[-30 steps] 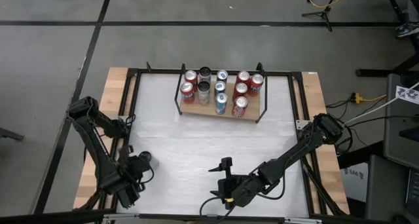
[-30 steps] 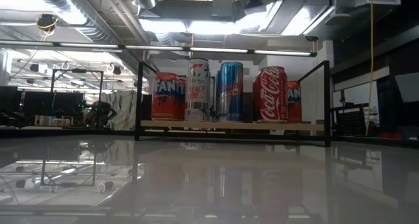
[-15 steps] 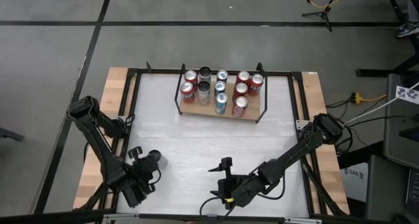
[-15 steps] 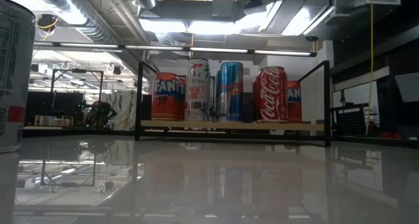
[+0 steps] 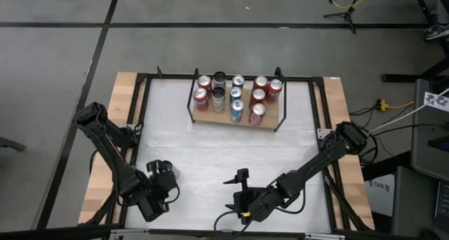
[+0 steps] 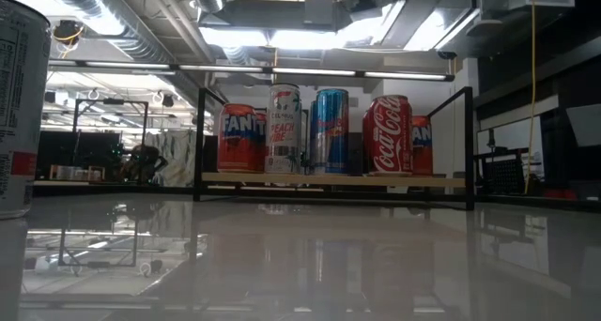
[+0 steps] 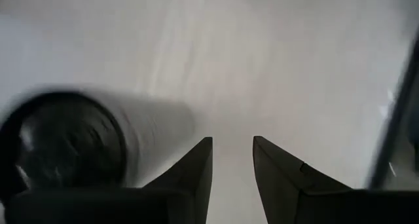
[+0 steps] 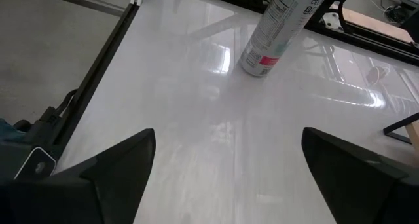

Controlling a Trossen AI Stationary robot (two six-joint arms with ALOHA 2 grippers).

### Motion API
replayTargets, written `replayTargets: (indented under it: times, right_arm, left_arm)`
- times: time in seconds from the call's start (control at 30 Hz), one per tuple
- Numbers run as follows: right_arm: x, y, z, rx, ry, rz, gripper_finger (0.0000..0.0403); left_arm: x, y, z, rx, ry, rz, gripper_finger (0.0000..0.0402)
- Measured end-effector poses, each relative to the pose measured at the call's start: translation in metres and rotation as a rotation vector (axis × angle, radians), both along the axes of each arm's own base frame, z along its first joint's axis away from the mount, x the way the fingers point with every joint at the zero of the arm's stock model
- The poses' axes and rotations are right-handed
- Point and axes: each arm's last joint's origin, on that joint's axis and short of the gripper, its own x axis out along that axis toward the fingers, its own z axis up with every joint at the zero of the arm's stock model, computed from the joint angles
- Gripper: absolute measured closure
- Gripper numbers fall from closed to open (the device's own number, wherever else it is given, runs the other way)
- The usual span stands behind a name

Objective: Place canned beverage on shelf
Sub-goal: Put the white-pink soda can on the shelf aligned with the white-pink soda cans

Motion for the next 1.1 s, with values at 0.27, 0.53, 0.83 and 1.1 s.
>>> replayTargets:
  times: [0.27, 0.53, 0.83, 1.1]
  right_arm:
    - [0.000, 0.000, 0.000, 0.000, 0.000, 0.000, 0.0029]
    - [0.000, 0.000, 0.000, 0.000, 0.000, 0.000, 0.0029]
    - [0.000, 0.000, 0.000, 0.000, 0.000, 0.000, 0.0029]
    - [0.000, 0.000, 0.000, 0.000, 0.000, 0.000, 0.0029]
  left_arm:
    - [-0.015, 0.012, 0.002, 0.067, 0.233, -0.007, 0.0302]
    - [-0.020, 0.028, -0.017, 0.194, 0.277, 0.058, 0.0302]
    - [-0.015, 0.021, -0.030, 0.124, 0.183, 0.062, 0.0302]
    - [-0.003, 0.012, -0.030, 0.047, 0.030, 0.064, 0.0302]
